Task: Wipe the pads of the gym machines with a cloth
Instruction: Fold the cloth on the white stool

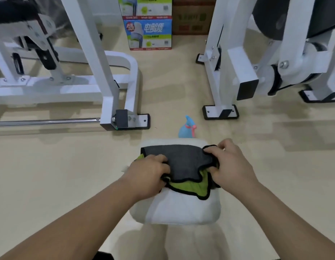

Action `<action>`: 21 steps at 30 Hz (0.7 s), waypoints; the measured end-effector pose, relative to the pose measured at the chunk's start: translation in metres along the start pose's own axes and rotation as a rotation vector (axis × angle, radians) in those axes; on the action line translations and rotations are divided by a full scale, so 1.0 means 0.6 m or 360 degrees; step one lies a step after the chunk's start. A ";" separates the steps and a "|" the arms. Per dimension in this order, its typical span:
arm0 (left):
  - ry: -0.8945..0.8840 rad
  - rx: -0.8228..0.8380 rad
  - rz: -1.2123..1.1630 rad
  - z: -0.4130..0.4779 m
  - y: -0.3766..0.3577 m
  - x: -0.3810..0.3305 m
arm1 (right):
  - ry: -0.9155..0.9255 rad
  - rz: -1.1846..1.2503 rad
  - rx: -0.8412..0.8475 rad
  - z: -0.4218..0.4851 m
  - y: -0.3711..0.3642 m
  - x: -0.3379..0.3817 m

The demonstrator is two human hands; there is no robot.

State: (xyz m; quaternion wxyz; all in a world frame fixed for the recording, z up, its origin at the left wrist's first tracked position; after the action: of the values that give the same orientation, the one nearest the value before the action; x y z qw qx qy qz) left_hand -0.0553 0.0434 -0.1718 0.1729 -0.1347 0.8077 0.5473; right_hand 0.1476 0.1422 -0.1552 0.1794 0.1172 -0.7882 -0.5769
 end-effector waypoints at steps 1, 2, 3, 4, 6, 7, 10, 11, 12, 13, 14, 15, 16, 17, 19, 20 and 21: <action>0.0030 -0.0022 -0.0081 -0.001 0.006 0.005 | 0.0025 -0.0027 -0.0023 0.007 0.003 0.008; 0.0060 -0.0030 -0.0181 -0.004 0.009 0.011 | 0.0045 -0.0018 -0.0085 0.012 0.011 0.017; 0.0103 -0.0016 -0.0269 -0.012 0.011 0.014 | 0.0062 0.0016 -0.0194 0.012 0.021 0.024; 0.0139 -0.0004 -0.0321 -0.020 0.011 0.018 | 0.0089 0.0055 -0.0331 0.010 0.034 0.029; 0.0127 -0.0070 -0.0403 -0.033 0.025 0.017 | 0.0223 0.0099 -0.0553 -0.001 0.059 0.038; 0.0140 -0.0119 -0.0471 -0.038 0.037 0.018 | 0.0302 0.0143 -0.0566 -0.008 0.066 0.041; 0.0249 -0.0307 -0.0659 -0.049 0.069 0.029 | 0.0499 0.0212 -0.0258 -0.021 0.048 0.054; 0.0252 -0.0369 -0.0637 -0.050 0.074 0.033 | 0.0537 0.0150 -0.0120 -0.023 0.031 0.058; 0.0260 -0.0391 -0.0644 -0.050 0.074 0.037 | 0.0568 0.0060 0.0027 -0.025 0.011 0.063; 0.0275 -0.0376 -0.0680 -0.051 0.069 0.038 | 0.0576 -0.0021 0.0157 -0.025 -0.010 0.065; 0.0306 -0.0324 -0.0722 -0.049 0.060 0.039 | 0.0534 -0.0095 0.0265 -0.027 -0.028 0.067; 0.0341 -0.0282 -0.0740 -0.046 0.050 0.038 | 0.0472 -0.0138 0.0328 -0.028 -0.043 0.068; 0.0372 -0.0261 -0.0743 -0.042 0.042 0.038 | 0.0390 -0.0183 0.0377 -0.031 -0.056 0.070; 0.0385 -0.0280 -0.0743 -0.038 0.036 0.038 | 0.0312 -0.0226 0.0396 -0.033 -0.070 0.071; 0.0405 -0.0384 -0.0794 -0.030 0.035 0.040 | 0.0240 -0.0402 0.0366 -0.038 -0.089 0.078; 0.0401 -0.0440 -0.0815 -0.027 0.038 0.040 | 0.0240 -0.0471 0.0341 -0.040 -0.093 0.083; 0.0382 -0.0486 -0.0815 -0.025 0.043 0.038 | 0.0261 -0.0493 0.0307 -0.042 -0.094 0.086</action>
State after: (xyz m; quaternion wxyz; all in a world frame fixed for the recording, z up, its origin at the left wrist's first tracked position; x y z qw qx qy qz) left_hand -0.0882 0.0381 -0.1548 0.1863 -0.4215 0.6708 0.5812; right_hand 0.1103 0.0828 -0.1947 0.1399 0.3003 -0.7951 -0.5081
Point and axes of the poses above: each hand's wrist, its own z-axis towards the middle knuckle, its own y-axis out of the back of the hand, x = y × z, the point moved 6 cm from there along z, towards the middle knuckle, and after that the axes turned 11 degrees about -z, right-handed, at the moved point
